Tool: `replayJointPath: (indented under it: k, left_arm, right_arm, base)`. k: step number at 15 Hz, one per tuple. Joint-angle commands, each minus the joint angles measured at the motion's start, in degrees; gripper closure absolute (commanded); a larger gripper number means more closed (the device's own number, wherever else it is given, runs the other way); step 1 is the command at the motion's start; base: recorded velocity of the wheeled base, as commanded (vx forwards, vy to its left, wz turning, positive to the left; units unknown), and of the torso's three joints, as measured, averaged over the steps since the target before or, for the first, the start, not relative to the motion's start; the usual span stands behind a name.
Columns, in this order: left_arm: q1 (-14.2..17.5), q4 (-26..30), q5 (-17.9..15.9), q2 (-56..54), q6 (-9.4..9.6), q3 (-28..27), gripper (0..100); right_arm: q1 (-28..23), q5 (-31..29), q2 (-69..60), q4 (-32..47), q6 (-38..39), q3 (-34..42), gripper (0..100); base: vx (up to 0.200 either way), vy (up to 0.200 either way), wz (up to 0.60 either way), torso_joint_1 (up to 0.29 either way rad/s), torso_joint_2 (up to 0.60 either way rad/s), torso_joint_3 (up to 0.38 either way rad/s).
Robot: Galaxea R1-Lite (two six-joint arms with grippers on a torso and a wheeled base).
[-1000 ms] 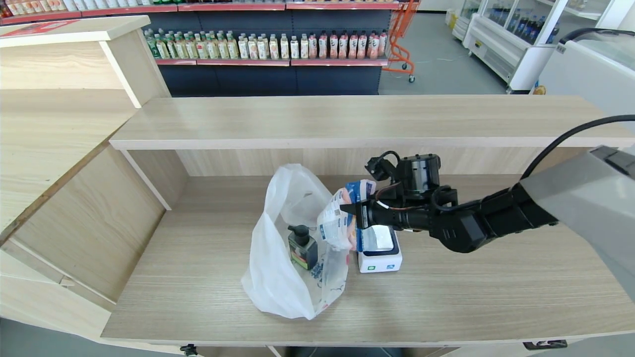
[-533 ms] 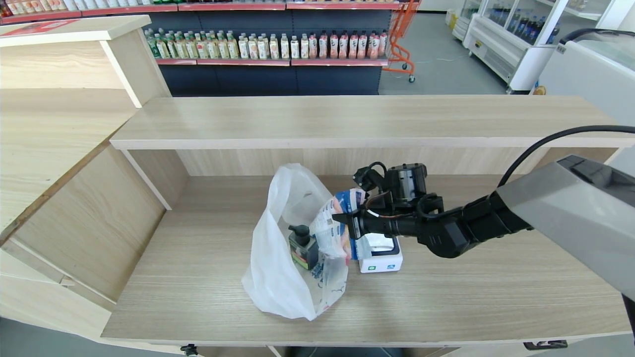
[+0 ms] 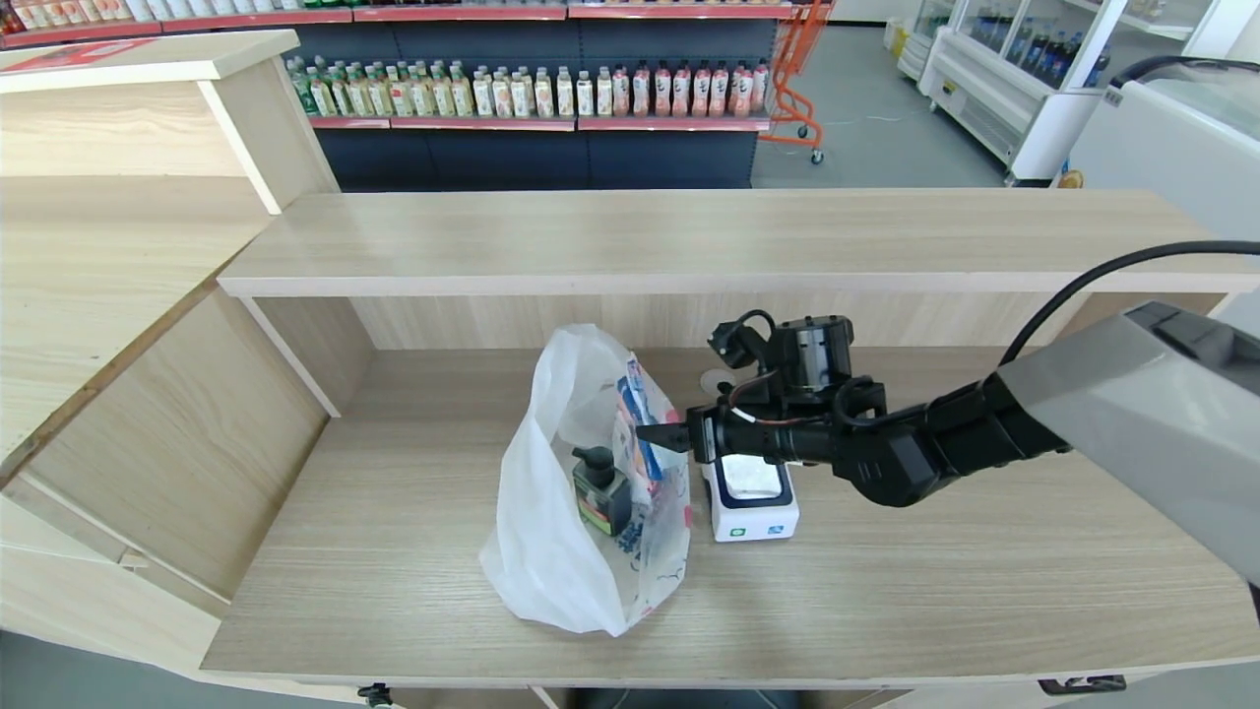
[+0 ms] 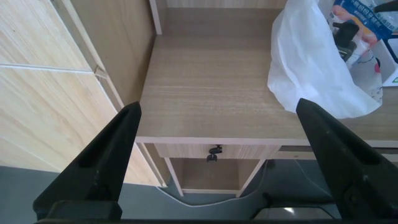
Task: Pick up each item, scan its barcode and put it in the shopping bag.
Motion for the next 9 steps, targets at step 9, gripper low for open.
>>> replayJointPath:
  k: [9]
  left_arm:
    - [0.01,0.00,0.01,-0.02,-0.01,0.00,0]
  right_arm:
    - [-10.16,1.24,-42.14,4.94,8.93,26.35,0]
  base:
    - [0.000,0.000,0.00,0.000,0.00,0.000]
